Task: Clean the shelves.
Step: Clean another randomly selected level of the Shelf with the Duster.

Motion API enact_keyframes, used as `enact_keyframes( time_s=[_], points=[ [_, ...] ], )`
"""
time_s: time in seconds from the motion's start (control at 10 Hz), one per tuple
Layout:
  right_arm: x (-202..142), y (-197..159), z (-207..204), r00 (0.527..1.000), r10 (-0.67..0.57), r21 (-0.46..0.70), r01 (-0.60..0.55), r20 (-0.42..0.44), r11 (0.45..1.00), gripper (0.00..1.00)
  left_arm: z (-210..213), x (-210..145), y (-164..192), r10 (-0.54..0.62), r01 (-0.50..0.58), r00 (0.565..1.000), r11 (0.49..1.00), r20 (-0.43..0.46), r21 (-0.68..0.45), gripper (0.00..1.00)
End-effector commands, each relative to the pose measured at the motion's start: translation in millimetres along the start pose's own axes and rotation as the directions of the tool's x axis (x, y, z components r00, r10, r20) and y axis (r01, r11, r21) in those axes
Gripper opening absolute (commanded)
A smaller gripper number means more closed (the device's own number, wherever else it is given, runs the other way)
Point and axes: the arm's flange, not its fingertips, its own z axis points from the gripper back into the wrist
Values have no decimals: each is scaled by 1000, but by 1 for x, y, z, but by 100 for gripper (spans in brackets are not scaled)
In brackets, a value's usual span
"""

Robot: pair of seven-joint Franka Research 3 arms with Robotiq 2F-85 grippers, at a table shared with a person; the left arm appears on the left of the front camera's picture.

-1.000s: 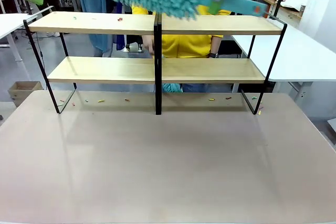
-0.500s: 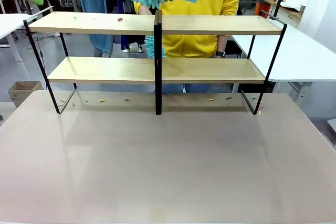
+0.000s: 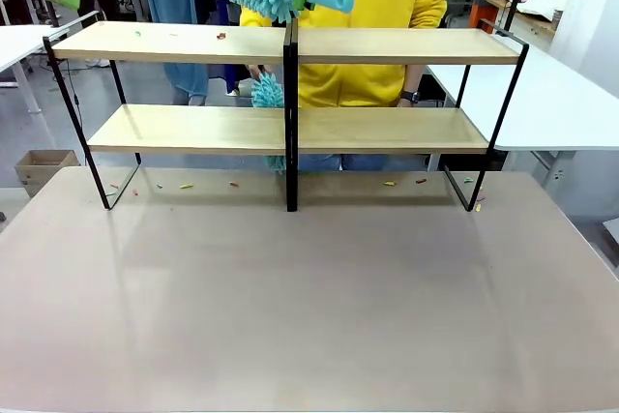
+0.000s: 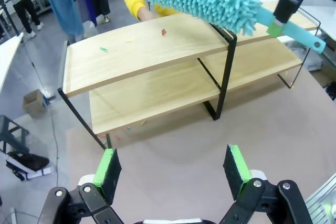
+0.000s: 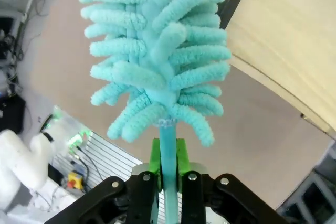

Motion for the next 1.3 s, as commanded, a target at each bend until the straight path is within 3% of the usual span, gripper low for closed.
enact_keyframes(
  time_s=[0.0,0.2,0.4,0.8,1.1,1.2],
  points=[
    [16,7,-9,988,-149,48,147,30,988,12,1,-1,1,1,-1,1000,1000,2,-4,100],
    [33,13,-24,967,-255,49,255,1,966,12,1,-1,1,1,-1,1000,1000,2,-4,100],
    [48,21,-37,972,-227,66,231,-64,971,12,1,-1,1,1,-1,1000,1000,2,-4,100],
    [77,42,-59,979,-79,116,102,-186,988,12,1,-1,1,1,-1,1000,1000,2,-4,100],
    [110,60,-62,984,14,157,15,-178,987,12,1,-1,1,1,-1,1000,1000,2,-4,100],
    [122,70,-65,974,64,146,-32,-216,989,12,1,-1,1,1,-1,1000,1000,2,-4,100]
  ],
)
